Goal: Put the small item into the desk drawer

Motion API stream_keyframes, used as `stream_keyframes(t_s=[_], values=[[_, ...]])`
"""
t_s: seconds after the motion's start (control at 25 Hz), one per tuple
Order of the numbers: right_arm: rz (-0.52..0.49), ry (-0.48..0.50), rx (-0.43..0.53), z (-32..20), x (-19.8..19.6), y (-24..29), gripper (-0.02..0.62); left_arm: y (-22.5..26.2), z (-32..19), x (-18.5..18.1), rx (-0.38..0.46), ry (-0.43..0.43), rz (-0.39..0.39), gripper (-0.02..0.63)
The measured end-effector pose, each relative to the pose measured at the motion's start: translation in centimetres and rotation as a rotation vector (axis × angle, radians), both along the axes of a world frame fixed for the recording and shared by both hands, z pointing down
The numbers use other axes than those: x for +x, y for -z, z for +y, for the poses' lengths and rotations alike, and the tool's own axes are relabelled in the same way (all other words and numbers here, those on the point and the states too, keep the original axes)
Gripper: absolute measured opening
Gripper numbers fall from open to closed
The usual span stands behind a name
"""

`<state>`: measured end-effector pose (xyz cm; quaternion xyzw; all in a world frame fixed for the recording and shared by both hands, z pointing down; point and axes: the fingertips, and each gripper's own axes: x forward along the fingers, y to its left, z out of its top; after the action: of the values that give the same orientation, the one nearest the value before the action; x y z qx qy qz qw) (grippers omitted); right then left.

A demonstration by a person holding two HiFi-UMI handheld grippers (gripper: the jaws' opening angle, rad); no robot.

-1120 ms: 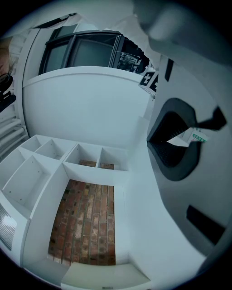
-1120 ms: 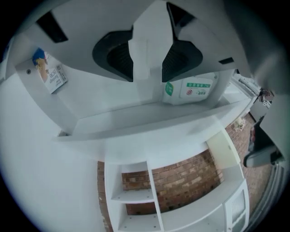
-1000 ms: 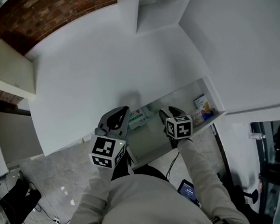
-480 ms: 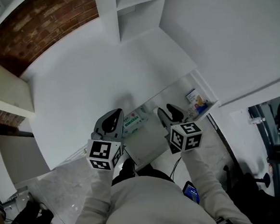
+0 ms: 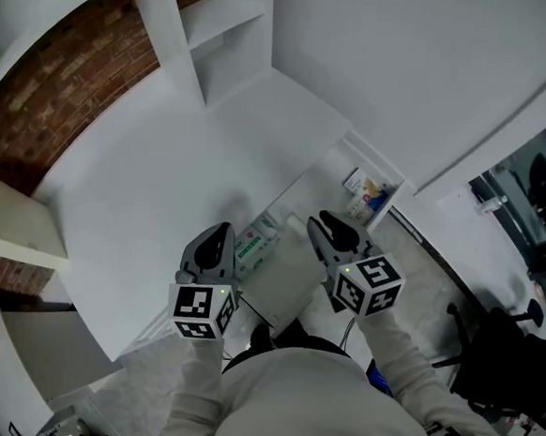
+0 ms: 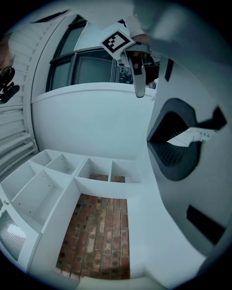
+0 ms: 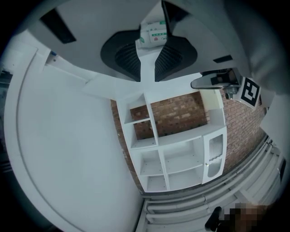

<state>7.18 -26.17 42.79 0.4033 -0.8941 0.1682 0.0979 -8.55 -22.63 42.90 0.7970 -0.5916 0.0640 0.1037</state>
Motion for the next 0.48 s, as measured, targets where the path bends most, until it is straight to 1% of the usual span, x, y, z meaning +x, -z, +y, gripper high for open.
stream_keyframes(t_s=[0.28, 0.48], values=[[-0.063, -0.047, 0.085, 2.7, 0.1, 3.7, 0.082, 0.7, 0.5, 0.6, 0.023, -0.043, -0.002, 0.017], [-0.053, -0.099, 0.13, 4.1, 0.9, 4.4, 0.033, 1.1, 1.1, 0.5, 0.036, -0.062, -0.005, 0.017]])
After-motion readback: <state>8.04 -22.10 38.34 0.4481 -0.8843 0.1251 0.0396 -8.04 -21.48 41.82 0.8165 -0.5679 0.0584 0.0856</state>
